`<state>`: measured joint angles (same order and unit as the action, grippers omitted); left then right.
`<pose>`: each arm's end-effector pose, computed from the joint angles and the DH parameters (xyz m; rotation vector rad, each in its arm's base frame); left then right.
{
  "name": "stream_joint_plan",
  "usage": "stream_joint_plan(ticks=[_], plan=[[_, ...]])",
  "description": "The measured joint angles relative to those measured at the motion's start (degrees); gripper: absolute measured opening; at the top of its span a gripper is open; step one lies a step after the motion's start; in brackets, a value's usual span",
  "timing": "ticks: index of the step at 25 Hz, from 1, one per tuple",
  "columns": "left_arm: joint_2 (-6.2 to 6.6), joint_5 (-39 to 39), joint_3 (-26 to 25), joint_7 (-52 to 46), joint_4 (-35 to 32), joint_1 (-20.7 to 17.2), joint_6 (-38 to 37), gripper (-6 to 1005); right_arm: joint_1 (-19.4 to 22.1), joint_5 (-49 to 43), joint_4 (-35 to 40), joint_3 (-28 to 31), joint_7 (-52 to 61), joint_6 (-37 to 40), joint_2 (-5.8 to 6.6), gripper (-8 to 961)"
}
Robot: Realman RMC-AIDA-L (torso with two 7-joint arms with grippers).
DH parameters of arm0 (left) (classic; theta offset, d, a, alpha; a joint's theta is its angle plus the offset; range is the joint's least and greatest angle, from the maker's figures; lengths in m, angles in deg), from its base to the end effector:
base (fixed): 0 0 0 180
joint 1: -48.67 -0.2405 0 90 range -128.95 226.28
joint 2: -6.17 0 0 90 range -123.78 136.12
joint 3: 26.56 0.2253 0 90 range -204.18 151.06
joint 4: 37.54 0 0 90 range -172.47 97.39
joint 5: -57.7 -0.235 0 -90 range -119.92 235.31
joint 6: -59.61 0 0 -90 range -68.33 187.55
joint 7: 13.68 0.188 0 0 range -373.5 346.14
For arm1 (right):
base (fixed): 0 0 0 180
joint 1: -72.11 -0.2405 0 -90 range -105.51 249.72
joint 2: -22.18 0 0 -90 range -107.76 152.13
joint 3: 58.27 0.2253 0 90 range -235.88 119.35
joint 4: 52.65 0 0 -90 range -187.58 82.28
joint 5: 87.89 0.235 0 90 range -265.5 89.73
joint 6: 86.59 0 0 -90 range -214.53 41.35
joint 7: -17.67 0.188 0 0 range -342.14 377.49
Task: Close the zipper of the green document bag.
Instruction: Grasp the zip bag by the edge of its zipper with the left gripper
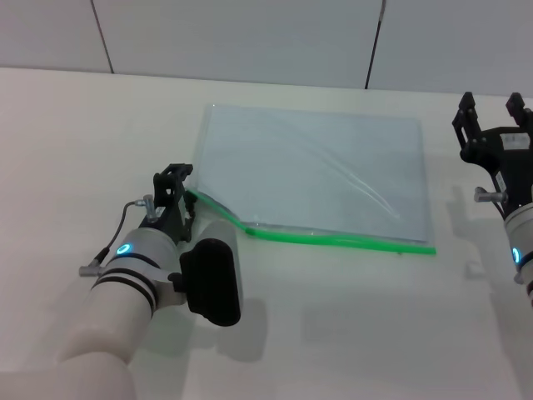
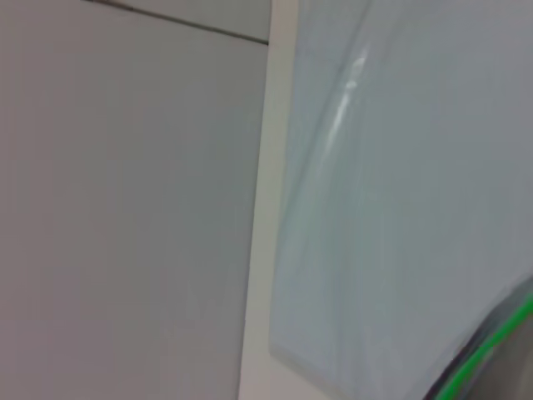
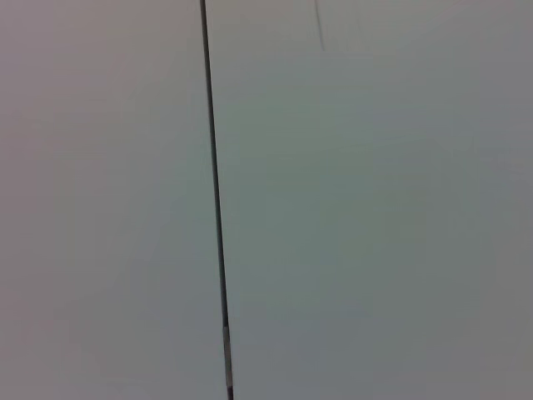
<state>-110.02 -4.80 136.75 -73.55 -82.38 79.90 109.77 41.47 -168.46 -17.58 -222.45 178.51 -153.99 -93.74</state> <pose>-0.2488 0.3626 -0.1327 -1.8676 0.4728 0.5864 0.2384 0.3813 -0.0657 -1.5457 0.5831 0.6960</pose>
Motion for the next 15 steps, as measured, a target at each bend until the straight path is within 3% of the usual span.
stream_joint_plan(ticks=[15], plan=[[-0.09,-0.61,-0.02,2.82,0.49,0.61,-3.47,448,-0.13,-0.02,0.08,0.00,0.00,0.07,0.00,652]])
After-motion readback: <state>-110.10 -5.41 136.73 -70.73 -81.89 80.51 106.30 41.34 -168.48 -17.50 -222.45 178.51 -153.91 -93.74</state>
